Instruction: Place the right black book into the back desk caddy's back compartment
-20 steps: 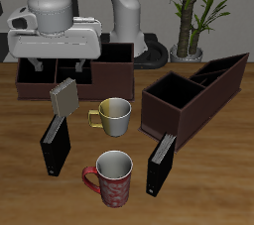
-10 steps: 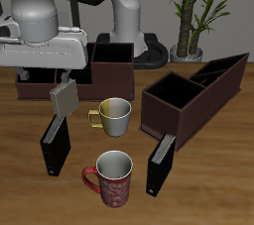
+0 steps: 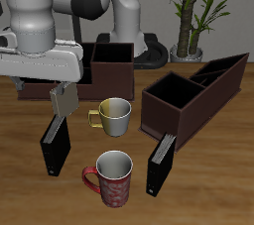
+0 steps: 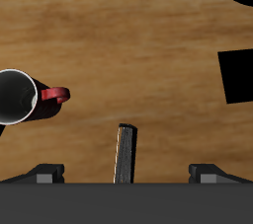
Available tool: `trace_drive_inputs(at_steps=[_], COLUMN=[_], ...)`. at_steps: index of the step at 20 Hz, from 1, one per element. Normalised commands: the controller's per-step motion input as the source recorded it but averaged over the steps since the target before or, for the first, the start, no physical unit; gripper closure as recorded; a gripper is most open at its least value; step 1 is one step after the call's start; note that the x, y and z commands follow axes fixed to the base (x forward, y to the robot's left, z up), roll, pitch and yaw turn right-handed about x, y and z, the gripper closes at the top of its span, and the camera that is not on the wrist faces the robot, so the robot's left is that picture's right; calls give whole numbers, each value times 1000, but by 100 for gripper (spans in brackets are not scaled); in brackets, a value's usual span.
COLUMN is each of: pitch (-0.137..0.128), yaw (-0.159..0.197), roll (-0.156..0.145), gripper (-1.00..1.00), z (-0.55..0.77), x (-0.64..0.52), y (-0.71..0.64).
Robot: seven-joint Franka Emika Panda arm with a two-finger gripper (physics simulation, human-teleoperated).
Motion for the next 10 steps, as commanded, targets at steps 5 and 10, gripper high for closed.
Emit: trace_drive_inputs(at_steps=[5,10], pitch=[-37,-16], yaw=[-18,-24], roll=[-20,-16], gripper=[-100,-100], z=[-301,-272], x=[7,17], y=[18,60])
